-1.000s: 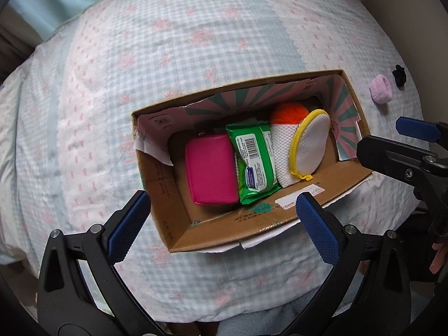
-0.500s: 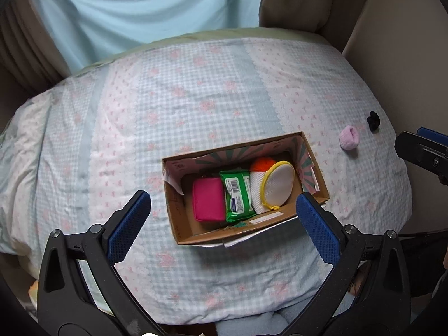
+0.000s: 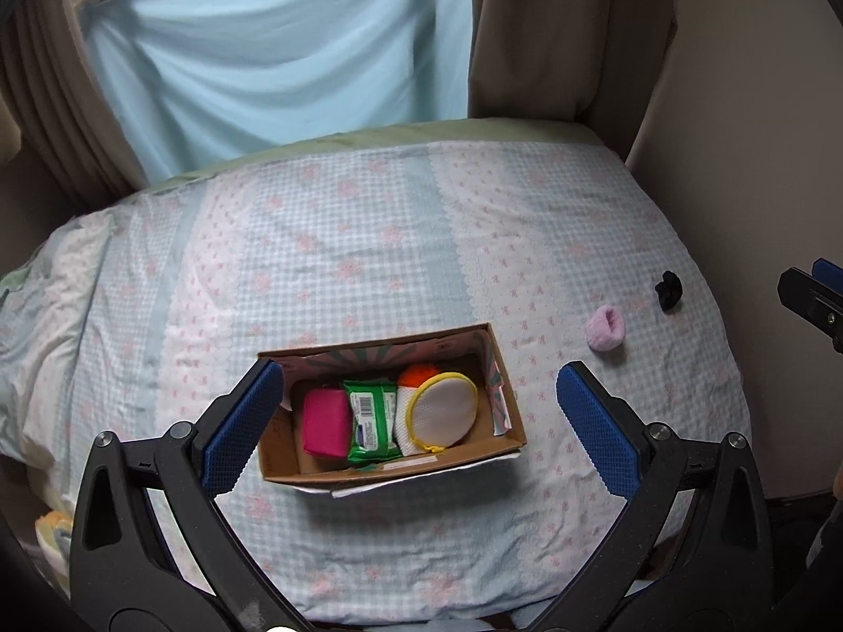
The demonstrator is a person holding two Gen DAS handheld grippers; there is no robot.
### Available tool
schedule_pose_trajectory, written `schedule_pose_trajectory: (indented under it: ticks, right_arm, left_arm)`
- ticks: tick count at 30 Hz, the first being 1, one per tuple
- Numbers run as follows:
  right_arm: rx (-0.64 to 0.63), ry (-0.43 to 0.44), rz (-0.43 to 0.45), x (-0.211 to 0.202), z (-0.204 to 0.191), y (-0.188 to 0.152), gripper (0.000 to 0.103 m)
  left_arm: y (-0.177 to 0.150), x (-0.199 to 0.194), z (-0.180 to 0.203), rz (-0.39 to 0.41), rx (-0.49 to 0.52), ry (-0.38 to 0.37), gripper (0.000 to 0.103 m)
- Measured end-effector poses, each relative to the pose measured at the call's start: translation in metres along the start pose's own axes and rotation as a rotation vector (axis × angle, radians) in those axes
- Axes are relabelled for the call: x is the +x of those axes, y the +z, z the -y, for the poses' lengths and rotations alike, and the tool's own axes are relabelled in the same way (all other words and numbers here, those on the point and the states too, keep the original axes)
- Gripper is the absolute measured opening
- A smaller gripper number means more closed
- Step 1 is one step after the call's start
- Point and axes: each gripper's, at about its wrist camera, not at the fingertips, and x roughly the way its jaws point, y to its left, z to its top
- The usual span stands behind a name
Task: Organize soft objects
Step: 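Move both grippers back toward the pink scrunchie and black sock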
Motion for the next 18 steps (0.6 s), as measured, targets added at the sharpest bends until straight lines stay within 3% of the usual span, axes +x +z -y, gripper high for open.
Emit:
schedule_pose_trajectory:
  ticks: [9,18]
  right_arm:
    - [-0.025,-0.018,-0.02,0.023,0.11,0.012,0.103]
    - [0.016,-0.045,-0.101,0.092,0.187,-0.004,0.103]
  left_arm:
    - [0.014,0.01,0.107,0.056,-0.04,-0.046,0.103]
    - [0.009,0.069,0.195,0.047,-0.004,-0.108,0.103]
